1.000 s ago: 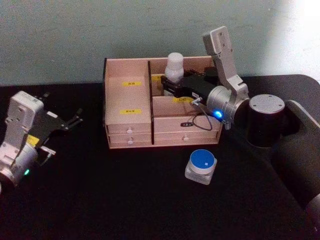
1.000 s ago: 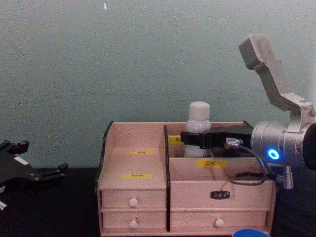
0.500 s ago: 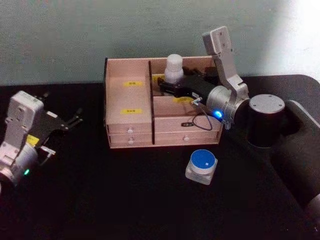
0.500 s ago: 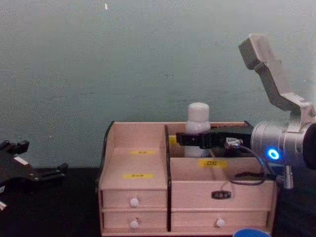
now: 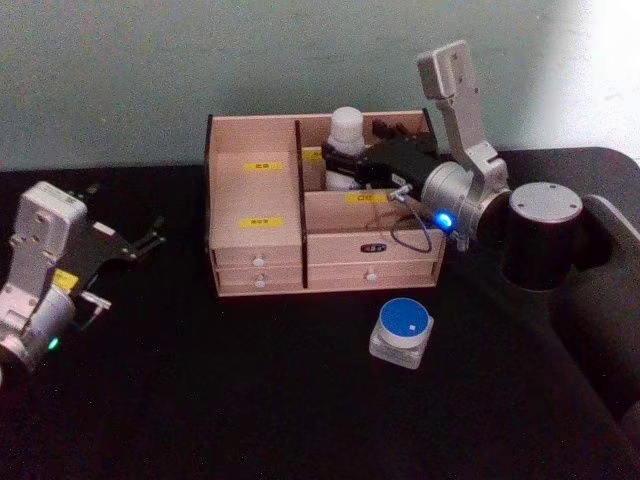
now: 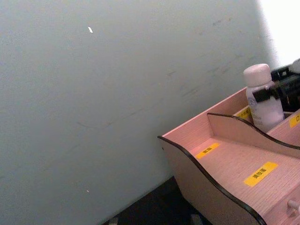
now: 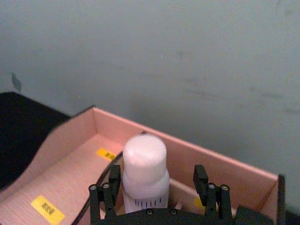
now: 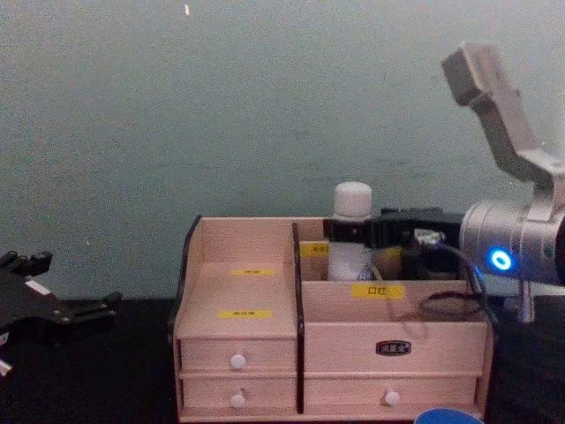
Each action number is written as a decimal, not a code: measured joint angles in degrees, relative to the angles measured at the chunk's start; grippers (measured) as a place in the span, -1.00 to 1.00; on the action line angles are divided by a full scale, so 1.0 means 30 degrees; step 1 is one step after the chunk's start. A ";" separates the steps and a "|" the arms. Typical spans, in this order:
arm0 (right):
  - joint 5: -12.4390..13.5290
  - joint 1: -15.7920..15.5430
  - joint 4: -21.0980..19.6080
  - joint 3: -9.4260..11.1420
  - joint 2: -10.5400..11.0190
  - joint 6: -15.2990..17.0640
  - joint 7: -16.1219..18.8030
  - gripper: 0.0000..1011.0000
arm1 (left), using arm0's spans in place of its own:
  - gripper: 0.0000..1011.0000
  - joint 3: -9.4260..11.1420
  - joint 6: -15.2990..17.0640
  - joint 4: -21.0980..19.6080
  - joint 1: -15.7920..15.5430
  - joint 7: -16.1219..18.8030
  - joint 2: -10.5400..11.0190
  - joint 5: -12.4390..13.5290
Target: Pick up the facial cleanser and watermelon frost from the table and place them into the tiered storage box.
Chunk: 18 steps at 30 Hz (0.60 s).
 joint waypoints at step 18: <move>0.0563 -0.0878 -0.3250 0.0728 0.0737 0.0003 -0.0191 0.98 | 0.98 0.0001 0.0000 0.0000 -0.0001 0.0000 0.0000 0.0000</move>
